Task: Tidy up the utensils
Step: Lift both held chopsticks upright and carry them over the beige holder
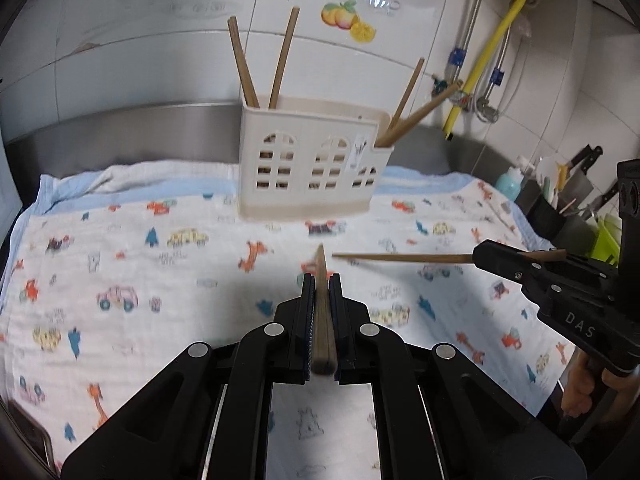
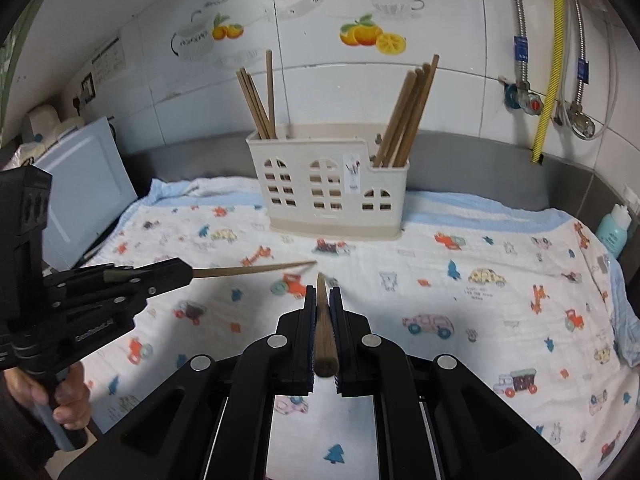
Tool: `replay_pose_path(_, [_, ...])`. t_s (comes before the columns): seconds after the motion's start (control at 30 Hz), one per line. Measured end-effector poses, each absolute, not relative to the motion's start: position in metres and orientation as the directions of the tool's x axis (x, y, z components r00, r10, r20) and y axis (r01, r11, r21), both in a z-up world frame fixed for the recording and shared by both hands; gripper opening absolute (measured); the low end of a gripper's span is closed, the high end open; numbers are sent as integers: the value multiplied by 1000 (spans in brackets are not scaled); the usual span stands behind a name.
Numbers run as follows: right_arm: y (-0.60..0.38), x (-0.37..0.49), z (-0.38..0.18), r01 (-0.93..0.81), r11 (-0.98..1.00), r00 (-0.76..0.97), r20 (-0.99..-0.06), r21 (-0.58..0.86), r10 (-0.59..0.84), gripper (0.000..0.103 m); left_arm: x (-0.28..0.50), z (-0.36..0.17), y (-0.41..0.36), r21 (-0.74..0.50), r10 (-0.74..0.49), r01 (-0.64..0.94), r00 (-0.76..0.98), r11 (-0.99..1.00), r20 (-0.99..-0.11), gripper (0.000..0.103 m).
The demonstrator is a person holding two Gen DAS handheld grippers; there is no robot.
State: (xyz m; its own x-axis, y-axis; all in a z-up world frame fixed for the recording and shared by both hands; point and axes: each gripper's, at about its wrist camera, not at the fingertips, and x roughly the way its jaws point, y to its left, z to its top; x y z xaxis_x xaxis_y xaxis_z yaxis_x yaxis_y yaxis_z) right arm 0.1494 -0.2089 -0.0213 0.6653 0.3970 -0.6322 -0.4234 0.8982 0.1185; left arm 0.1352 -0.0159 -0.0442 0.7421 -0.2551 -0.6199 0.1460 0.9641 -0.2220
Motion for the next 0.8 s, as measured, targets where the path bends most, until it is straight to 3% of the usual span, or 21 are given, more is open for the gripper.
replay_pose_path(0.37, [-211, 169, 17, -477, 867, 650, -604, 148, 461, 6, 159, -17, -12, -193, -274, 196, 748, 961, -605, 6])
replay_pose_path(0.8, [-213, 214, 114, -530, 845, 690, -547, 65, 475, 7, 193, 48, -14, -134, -255, 217, 796, 967, -549, 6])
